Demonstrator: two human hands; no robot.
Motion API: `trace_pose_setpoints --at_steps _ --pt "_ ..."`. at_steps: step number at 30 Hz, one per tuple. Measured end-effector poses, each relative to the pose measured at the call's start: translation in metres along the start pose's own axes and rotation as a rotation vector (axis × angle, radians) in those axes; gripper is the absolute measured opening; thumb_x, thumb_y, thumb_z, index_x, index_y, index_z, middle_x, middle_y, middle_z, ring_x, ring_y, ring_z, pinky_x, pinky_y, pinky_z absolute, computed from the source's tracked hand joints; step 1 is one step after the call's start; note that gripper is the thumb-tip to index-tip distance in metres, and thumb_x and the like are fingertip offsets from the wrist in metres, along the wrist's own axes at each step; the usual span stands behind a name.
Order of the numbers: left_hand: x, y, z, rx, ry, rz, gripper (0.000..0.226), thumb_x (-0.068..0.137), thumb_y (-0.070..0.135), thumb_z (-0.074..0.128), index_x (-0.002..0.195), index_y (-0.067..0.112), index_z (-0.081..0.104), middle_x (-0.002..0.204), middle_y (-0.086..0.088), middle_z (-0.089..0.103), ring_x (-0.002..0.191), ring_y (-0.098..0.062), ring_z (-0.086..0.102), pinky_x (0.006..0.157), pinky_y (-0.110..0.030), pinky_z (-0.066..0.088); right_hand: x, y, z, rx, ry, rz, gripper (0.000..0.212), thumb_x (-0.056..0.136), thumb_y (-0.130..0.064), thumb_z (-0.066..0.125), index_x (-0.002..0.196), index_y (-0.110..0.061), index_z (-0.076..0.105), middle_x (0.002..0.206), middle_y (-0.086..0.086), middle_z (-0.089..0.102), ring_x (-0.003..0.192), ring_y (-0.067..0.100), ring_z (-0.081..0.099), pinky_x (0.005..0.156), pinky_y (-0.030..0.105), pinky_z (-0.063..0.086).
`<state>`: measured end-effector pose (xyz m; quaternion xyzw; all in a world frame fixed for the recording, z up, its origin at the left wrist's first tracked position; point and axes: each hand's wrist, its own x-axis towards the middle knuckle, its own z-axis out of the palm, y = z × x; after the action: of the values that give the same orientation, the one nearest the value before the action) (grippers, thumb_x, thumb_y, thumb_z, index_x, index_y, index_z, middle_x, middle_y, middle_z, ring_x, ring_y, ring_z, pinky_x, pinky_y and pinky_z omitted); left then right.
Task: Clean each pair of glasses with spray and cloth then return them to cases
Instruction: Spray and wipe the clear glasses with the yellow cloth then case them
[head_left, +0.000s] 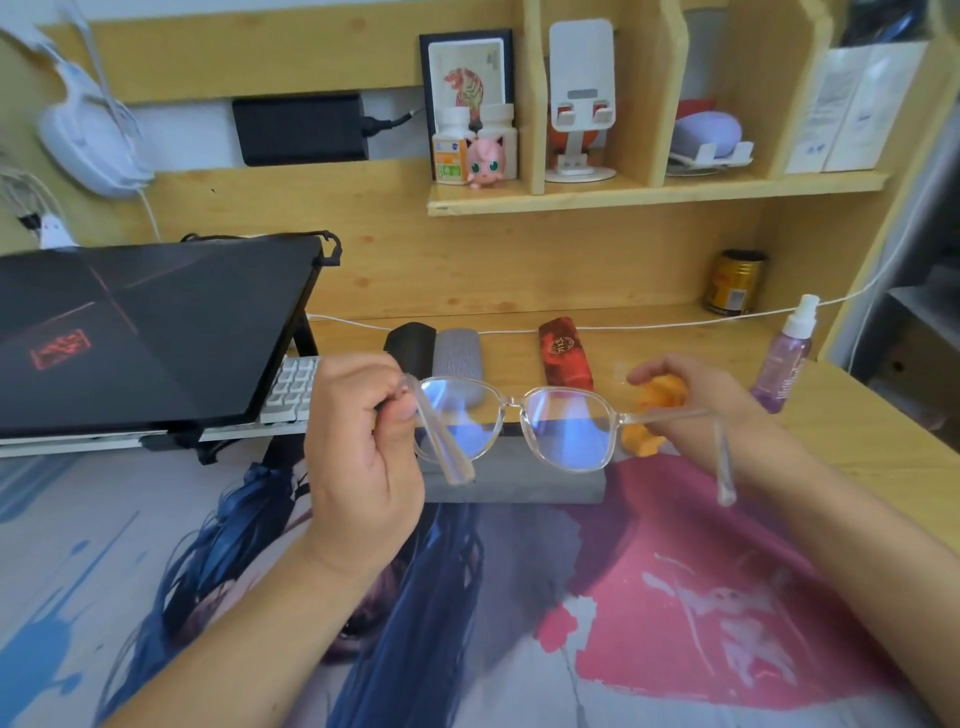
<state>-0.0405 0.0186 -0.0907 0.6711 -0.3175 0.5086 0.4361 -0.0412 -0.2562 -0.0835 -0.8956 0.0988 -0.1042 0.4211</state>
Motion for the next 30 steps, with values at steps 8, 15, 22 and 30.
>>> trace_pose_setpoints --at_steps 8,15,22,30 --pt "0.001 -0.002 -0.002 0.108 -0.038 0.023 0.038 0.109 0.023 0.034 0.089 0.0 0.057 0.093 -0.015 0.054 0.091 -0.014 0.047 0.09 -0.017 0.036 -0.036 -0.045 -0.023 0.647 -0.145 -0.108 0.03 0.101 -0.039 0.051 0.099 -0.012 0.064 0.053 0.01 0.052 0.04 0.022 0.04 0.045 0.028 0.031" --pt "-0.003 -0.002 0.004 0.134 -0.251 0.289 0.006 0.103 0.009 0.055 0.107 0.01 0.059 0.105 -0.007 0.05 0.076 -0.035 0.059 0.064 -0.048 0.048 -0.026 -0.034 -0.032 0.61 -0.503 0.03 0.044 0.094 -0.003 0.059 0.135 -0.014 0.053 0.069 0.015 0.058 0.036 0.011 0.036 0.038 0.021 0.027" --pt "-0.019 0.013 0.014 0.003 -0.775 0.272 0.022 0.093 0.002 0.065 0.101 0.016 0.079 0.095 -0.003 0.056 0.083 -0.017 0.053 0.07 -0.031 0.045 -0.034 -0.005 -0.094 0.17 -0.559 0.097 0.058 0.093 -0.004 0.064 0.143 -0.025 0.044 0.08 0.017 0.068 0.048 0.019 0.043 0.05 0.031 0.036" --pt "-0.043 0.053 0.05 -0.047 -0.833 0.397 0.019 0.096 0.008 0.065 0.11 0.018 0.075 0.086 -0.001 0.056 0.077 -0.018 0.048 0.066 -0.037 0.039 -0.046 0.019 -0.108 -0.275 -0.527 0.229 0.053 0.098 -0.02 0.063 0.145 -0.032 0.041 0.083 0.001 0.076 0.053 0.014 0.047 0.074 0.03 0.048"
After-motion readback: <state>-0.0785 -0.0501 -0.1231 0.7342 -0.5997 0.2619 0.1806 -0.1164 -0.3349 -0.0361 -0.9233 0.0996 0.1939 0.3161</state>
